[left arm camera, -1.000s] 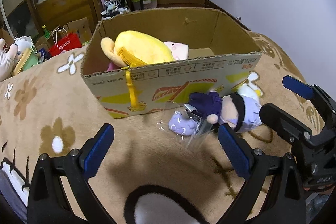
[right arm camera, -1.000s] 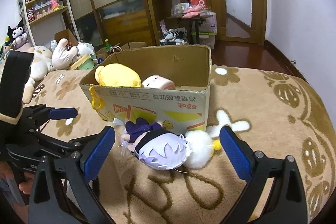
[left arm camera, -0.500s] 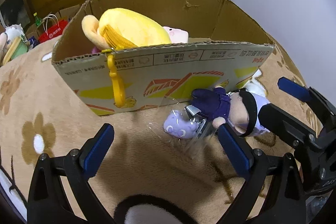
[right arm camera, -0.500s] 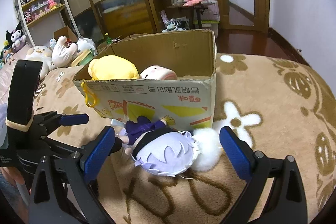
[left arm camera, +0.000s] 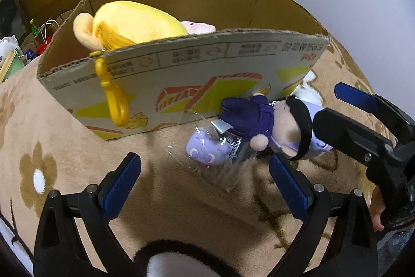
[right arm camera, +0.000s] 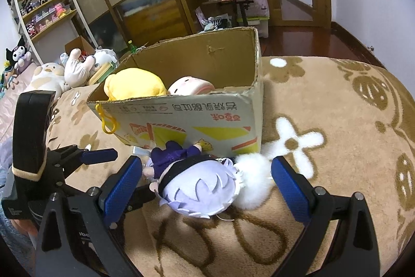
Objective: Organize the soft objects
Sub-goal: 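Close the right tool on the white-haired doll in purple outfit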
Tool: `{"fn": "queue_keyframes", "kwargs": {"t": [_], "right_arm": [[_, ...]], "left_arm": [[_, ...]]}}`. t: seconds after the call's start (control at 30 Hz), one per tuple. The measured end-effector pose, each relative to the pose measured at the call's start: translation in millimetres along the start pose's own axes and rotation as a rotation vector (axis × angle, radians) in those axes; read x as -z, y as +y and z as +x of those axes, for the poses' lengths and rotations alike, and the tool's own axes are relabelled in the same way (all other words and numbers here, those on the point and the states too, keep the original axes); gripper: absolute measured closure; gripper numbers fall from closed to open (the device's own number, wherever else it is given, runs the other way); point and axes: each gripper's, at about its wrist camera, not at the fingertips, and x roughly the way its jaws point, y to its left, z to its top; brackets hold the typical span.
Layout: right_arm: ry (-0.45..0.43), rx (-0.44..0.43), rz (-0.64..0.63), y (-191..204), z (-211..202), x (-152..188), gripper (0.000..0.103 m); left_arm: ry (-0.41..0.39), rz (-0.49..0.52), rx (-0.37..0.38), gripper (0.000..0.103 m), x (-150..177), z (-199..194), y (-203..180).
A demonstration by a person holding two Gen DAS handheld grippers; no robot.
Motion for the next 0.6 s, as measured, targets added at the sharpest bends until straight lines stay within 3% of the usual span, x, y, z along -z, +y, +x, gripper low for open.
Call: {"fn": "queue_keyframes", "kwargs": {"t": [0.27, 0.37, 0.47, 0.6], "right_arm": [[0.05, -0.013, -0.026, 8, 18, 3, 0.0], [0.086, -0.004, -0.038, 11, 27, 5, 0.01], [0.13, -0.002, -0.029, 9, 38, 9, 0.012], [0.152, -0.014, -0.006, 5, 43, 10, 0.012]], "left_arm": [[0.037, 0.006, -0.033, 0.005, 2, 16, -4], [0.016, 0.011, -0.074, 0.005, 3, 18, -2], [-0.002, -0.006, -0.077, 0.006, 6, 19, 4], [0.005, -0.002, -0.038, 0.018, 9, 21, 4]]}}
